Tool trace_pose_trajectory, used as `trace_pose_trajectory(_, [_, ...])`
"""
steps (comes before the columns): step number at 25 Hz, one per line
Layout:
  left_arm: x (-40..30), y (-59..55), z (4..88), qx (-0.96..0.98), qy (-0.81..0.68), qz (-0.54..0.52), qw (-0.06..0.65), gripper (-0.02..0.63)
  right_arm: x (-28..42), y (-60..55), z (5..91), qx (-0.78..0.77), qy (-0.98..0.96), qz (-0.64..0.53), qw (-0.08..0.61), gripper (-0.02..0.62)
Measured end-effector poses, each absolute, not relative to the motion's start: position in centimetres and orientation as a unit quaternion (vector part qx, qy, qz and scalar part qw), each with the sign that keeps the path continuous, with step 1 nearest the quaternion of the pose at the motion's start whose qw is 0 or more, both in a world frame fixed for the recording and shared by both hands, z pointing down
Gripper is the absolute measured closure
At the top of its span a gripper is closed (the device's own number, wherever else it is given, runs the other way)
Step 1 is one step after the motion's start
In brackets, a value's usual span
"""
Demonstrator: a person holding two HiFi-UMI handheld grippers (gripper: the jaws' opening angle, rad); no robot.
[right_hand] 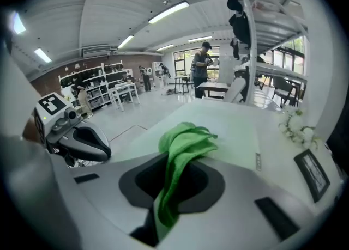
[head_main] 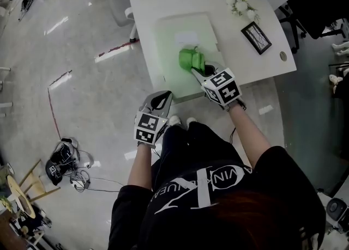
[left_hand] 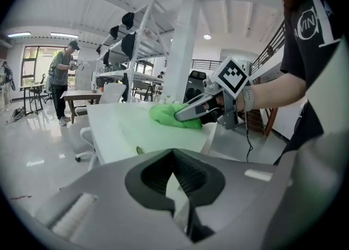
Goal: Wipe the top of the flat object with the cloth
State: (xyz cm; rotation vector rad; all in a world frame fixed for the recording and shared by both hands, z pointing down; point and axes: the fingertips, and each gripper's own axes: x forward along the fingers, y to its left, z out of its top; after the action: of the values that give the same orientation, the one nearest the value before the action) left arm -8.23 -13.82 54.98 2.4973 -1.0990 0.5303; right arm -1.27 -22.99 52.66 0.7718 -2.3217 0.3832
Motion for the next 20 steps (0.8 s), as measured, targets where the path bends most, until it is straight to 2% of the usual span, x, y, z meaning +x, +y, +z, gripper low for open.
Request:
trace_pose_trajectory(9, [-8.3,-13.8,55.0,0.878,-0.400,0.184,0.189,0.595,5.9,-24.1,52.9,0.360,-0.858,0.167,0.325,0.549])
trace_pose_trajectory(20, [-8.7,-13.9,54.8,0.852,-0.452,0.149,0.219,0.595,11.6,-24.4,52.8,0.400,-0.842,0.174,0.318,0.549])
